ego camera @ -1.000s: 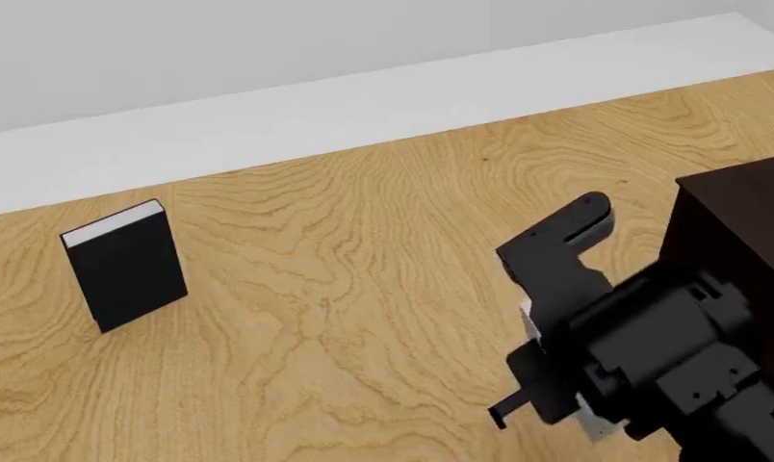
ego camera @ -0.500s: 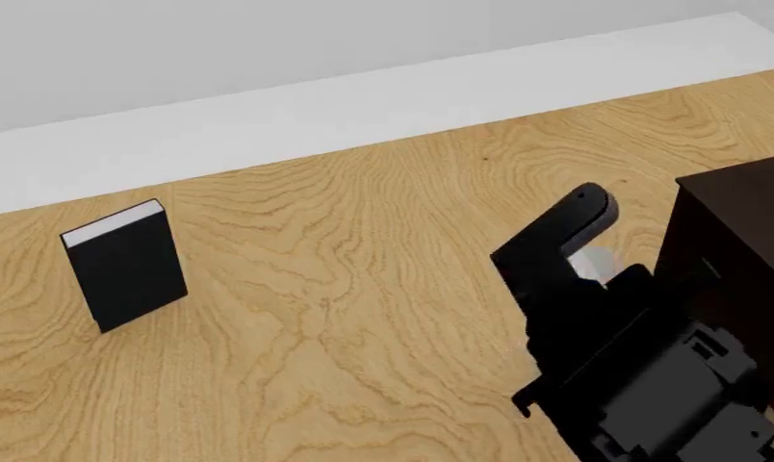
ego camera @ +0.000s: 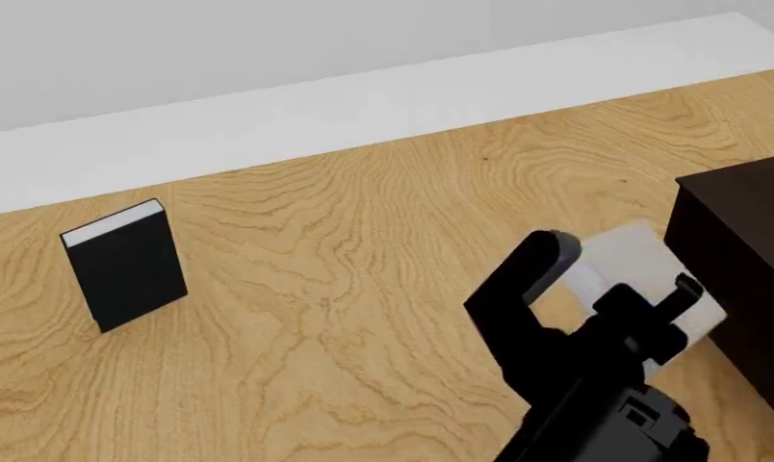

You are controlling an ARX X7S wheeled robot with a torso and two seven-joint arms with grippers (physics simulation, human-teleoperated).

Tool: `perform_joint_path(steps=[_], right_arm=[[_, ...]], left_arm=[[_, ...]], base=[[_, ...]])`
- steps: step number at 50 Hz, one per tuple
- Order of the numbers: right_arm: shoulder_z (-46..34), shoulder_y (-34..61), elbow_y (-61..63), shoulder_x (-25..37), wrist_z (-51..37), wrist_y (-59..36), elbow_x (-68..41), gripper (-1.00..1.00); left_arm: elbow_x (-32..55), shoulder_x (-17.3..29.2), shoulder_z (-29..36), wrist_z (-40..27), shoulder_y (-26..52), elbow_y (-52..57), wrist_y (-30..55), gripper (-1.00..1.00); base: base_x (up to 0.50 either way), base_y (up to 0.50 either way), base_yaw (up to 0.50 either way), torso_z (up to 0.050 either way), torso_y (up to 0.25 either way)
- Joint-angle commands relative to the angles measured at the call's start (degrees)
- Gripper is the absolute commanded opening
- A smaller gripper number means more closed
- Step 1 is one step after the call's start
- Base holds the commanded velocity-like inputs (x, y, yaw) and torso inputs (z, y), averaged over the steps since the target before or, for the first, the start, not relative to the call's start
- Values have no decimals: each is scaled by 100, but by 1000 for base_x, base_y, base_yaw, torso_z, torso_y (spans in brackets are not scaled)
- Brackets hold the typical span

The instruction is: Pick up the book on the right and place it on the cabinet shelf.

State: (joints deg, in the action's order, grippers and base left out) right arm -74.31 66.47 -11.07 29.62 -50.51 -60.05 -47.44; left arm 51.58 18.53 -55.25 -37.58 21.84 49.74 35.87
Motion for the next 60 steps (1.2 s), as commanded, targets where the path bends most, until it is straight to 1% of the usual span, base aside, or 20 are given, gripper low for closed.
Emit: perform_joint_path(steps=[1, 9, 23, 45, 60], right_arm=[[74, -118, 192, -69, -710, -602, 620, -100], [135, -245, 137, -81, -1076, -827, 655, -100], [199, -405, 143, -4, -1251, -897, 641, -100], [211, -479, -264, 5, -1037, -736, 651, -100], [214, -473, -224, 23, -1054, -762, 663, -100]], left_arm=[[55, 8, -3, -21, -13, 1, -26, 100], [28, 19, 25, -22, -37, 2, -47, 100], [-44, 60, 91, -15, -81, 6, -75, 100], [-242, 167, 194, -99, -152, 28, -68, 100], [-172, 188, 188, -132, -176, 63, -91, 100]], base=[[0, 0, 0, 0, 0], [0, 0, 0, 0, 1], [0, 0, 0, 0, 1], [0, 0, 0, 1, 1], [0, 0, 0, 0, -91]])
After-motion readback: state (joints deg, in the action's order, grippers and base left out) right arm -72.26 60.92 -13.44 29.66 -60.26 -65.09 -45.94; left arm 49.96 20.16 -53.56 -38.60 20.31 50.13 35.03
